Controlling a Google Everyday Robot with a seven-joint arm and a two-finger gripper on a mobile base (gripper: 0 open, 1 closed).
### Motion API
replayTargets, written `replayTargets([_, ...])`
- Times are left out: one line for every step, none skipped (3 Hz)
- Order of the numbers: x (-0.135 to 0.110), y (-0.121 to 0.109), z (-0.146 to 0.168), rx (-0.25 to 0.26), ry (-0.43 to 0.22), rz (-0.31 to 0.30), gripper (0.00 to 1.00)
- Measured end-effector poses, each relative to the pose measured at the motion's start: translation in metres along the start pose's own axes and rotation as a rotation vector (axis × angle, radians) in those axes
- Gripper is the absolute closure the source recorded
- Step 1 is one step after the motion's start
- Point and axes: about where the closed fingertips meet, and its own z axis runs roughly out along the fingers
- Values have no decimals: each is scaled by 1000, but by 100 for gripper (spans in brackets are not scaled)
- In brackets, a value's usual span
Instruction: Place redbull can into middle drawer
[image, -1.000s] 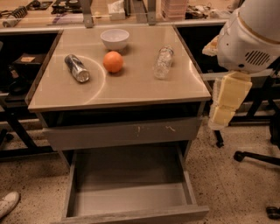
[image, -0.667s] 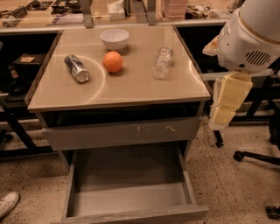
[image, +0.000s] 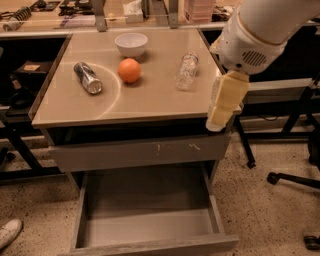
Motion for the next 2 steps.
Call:
replayTargets([-29,-32,19,-21,-45,-32,0])
replayTargets([-33,-34,17,-13,-53,-35,0])
